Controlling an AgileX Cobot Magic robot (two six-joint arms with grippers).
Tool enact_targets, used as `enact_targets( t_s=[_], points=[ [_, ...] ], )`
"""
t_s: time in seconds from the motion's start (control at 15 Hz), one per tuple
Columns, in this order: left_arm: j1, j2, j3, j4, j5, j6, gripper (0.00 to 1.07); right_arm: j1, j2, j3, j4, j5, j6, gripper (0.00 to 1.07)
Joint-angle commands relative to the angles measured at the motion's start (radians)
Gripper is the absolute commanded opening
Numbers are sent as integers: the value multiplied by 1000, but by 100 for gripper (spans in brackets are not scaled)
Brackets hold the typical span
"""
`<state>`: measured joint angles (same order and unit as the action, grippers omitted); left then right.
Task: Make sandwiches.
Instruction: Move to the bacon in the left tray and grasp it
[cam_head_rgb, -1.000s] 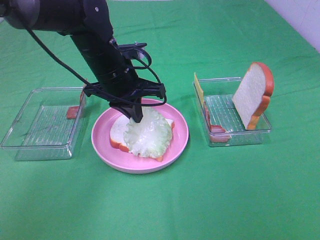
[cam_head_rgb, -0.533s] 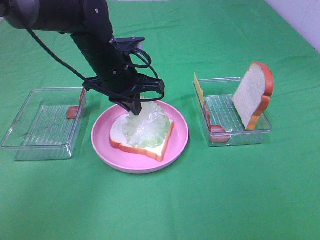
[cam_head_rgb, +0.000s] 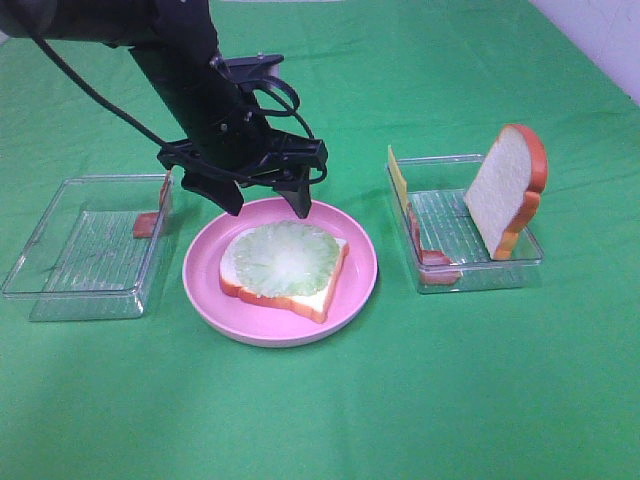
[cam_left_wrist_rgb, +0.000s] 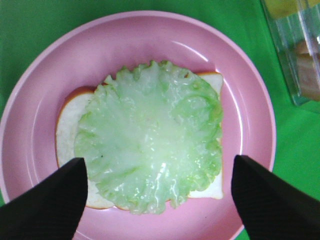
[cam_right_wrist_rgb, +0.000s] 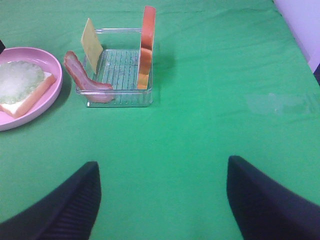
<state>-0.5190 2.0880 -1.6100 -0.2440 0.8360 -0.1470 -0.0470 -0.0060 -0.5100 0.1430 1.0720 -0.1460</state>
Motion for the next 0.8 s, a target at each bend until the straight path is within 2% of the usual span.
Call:
enact_targets(
  t_s=[0.07,0.27,0.4,0.6,0.8],
  points=[
    [44,-40,-37,12,68,-80,77,-4,-13,4,-6,-10,-13,68],
    [112,-44,-133,28,210,-109,77,-4,-13,4,-6,-10,-13,68],
    [141,-44,-178,104,262,-143,77,-4,-13,4,-6,-10,-13,68],
    [151,-41,-189,244,289,-194,77,-4,-13,4,-6,-10,-13,68],
    [151,6,-189,333,275,-213,76,-4,-13,4,-6,-10,-13,68]
  ],
)
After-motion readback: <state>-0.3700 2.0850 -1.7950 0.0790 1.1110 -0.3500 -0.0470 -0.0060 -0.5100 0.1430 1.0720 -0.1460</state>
